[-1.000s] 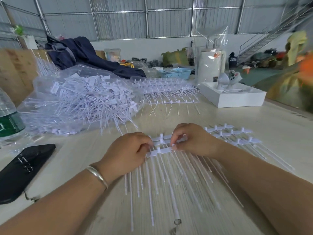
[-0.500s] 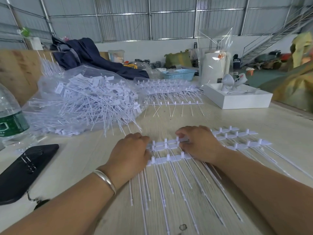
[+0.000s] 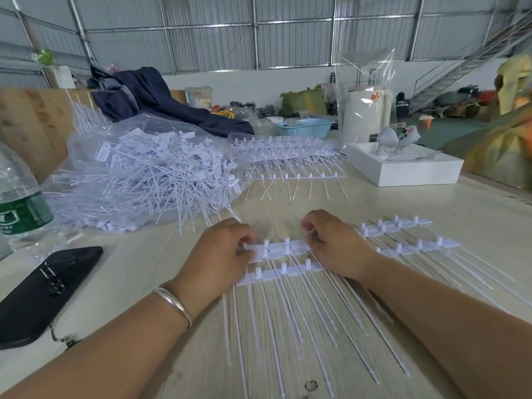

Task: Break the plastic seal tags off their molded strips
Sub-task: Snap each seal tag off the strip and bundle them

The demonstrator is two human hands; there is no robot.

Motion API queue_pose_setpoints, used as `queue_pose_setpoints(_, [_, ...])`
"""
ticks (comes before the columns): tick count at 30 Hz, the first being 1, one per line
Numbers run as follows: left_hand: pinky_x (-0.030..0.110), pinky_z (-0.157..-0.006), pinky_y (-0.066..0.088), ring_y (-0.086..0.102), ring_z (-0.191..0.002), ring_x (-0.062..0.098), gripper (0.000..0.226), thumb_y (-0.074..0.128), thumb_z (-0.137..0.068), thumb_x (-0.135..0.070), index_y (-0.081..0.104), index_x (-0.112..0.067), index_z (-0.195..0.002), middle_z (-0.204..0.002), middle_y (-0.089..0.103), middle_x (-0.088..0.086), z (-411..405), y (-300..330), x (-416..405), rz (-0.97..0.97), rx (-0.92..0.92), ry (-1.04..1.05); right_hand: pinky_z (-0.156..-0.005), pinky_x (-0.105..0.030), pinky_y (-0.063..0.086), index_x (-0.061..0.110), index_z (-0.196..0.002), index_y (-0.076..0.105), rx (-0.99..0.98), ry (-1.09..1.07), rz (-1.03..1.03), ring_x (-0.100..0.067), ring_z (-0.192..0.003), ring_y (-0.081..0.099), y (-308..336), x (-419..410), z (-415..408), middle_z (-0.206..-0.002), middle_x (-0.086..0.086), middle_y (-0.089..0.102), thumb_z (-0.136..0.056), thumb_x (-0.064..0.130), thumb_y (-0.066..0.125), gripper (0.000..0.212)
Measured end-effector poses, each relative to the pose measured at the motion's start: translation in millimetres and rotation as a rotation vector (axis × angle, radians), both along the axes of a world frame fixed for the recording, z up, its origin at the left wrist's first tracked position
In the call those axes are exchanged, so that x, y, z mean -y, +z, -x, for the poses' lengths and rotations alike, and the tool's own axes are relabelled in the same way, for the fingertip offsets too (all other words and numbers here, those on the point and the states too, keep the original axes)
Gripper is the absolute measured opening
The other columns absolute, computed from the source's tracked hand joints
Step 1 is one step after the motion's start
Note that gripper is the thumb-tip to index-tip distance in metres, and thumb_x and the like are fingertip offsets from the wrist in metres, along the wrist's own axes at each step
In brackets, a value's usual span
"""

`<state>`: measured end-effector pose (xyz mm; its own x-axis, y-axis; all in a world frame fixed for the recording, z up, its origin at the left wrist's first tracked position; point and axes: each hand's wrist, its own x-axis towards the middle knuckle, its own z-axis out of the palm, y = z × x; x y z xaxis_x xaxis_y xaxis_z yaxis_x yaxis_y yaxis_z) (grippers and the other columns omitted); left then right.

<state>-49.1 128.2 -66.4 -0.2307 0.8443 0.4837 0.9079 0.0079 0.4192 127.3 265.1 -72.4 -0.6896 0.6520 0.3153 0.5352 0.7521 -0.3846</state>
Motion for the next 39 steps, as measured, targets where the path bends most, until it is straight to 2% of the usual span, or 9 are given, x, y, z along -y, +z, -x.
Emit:
queue_pose_setpoints(2, [0.019, -0.078, 0.045, 0.06, -0.083, 0.013, 0.023, 0.068, -0.078, 0.004, 0.073, -0.01, -0.096, -0.091, 0.064, -0.001, -1.8, -0.1, -0.5, -0.023, -0.016, -0.009, -0.096, -0.038, 0.043, 0.011, -0.121, 0.056, -0.019, 0.004, 0.039, -0.019, -0.108, 0.055, 0.9, 0.2, -0.7, -0.116, -0.001, 0.058, -0.097, 0.01, 0.045, 0.027])
queue_pose_setpoints(8, [0.003, -0.073, 0.037, 0.057, -0.078, 0.006, 0.025, 0.064, -0.079, 0.009, 0.073, -0.009, -0.094, -0.087, 0.062, -0.003, -4.8, -1.0, -0.9, -0.135, 0.045, 0.028, -0.091, -0.036, 0.042, 0.016, -0.094, 0.064, 0.042, -0.033, -0.003, -0.017, -0.092, 0.058, 0.3, 2.8, 5.2, -0.099, 0.002, 0.063, -0.094, 0.016, 0.05, 0.014])
queue_pose_setpoints(13, [0.016, -0.076, 0.046, 0.06, -0.08, 0.014, 0.028, 0.061, -0.076, 0.014, 0.072, -0.008, -0.089, -0.086, 0.062, 0.002, -10.0, 0.1, -0.5, -0.183, 0.069, -0.008, -0.078, -0.034, 0.048, 0.013, -0.085, 0.063, -0.098, -0.07, 0.047, -0.018, -0.079, 0.061, -0.5, 6.2, 2.4, -0.082, 0.002, 0.065, -0.086, 0.017, 0.057, 0.007])
queue_pose_setpoints(17, [0.01, -0.073, 0.044, 0.055, -0.082, 0.003, 0.03, 0.06, -0.078, 0.011, 0.071, -0.015, -0.089, -0.091, 0.058, -0.003, -10.3, -0.1, 0.3, -0.217, 0.127, 0.02, -0.086, -0.037, 0.044, 0.013, -0.099, 0.064, -0.109, -0.048, -0.029, -0.019, -0.089, 0.057, 0.0, 7.2, 5.0, -0.089, 0.002, 0.06, -0.086, 0.018, 0.057, 0.015])
queue_pose_setpoints(20, [0.027, -0.072, 0.05, 0.049, -0.086, 0.006, 0.027, 0.061, -0.082, 0.001, 0.07, -0.017, -0.099, -0.098, 0.049, -0.008, -9.1, -2.0, 0.1, -0.192, 0.036, 0.08, -0.089, -0.042, 0.042, 0.009, -0.104, 0.065, -0.11, -0.005, -0.086, -0.023, -0.099, 0.048, -0.3, 7.0, 7.8, -0.098, -0.003, 0.051, -0.09, 0.014, 0.053, 0.02])
queue_pose_setpoints(23, [0.026, -0.071, 0.044, 0.05, -0.093, 0.009, 0.027, 0.062, -0.084, -0.014, 0.066, -0.023, -0.109, -0.104, 0.051, -0.011, -5.3, -0.7, 0.2, -0.125, -0.026, 0.156, -0.09, -0.043, 0.041, 0.01, -0.104, 0.068, -0.161, 0.001, -0.101, -0.024, -0.103, 0.047, 0.3, 5.8, 7.6, -0.099, -0.003, 0.047, -0.091, 0.011, 0.052, 0.021])
queue_pose_setpoints(28, [0.024, -0.057, 0.038, 0.058, -0.073, 0.01, 0.013, 0.057, -0.089, -0.032, 0.063, -0.027, -0.079, -0.076, 0.063, -0.011, 1.2, 0.9, 0.4, -0.019, 0.058, 0.269, -0.093, -0.045, 0.039, 0.014, -0.104, 0.066, -0.234, -0.014, -0.073, -0.025, -0.102, 0.049, 6.5, 3.7, 5.1, -0.099, -0.003, 0.05, -0.089, 0.024, 0.059, 0.019])
queue_pose_setpoints(32, [0.032, -0.059, 0.041, 0.052, -0.072, 0.015, 0.026, 0.051, -0.096, -0.03, 0.056, -0.014, -0.076, -0.074, 0.055, -0.003, -1.8, 3.5, -2.6, -0.187, 0.02, 0.231, -0.099, -0.031, 0.024, 0.019, -0.126, 0.054, -0.149, -0.09, -0.11, -0.021, -0.111, 0.049, 6.8, 4.0, 3.0, -0.111, 0.001, 0.054, -0.075, 0.037, 0.049, 0.055])
queue_pose_setpoints(39, [0.03, -0.057, 0.035, 0.047, -0.075, 0.014, 0.023, 0.047, -0.098, -0.031, 0.055, -0.017, -0.082, -0.077, 0.05, -0.007, -4.9, 8.1, 2.6, -0.266, -0.096, 0.143, -0.094, -0.035, 0.028, 0.015, -0.112, 0.064, -0.163, -0.145, -0.346, -0.024, -0.097, 0.055, 10.2, -0.8, -4.7, -0.098, 0.0, 0.061, -0.082, 0.022, 0.064, 0.03])
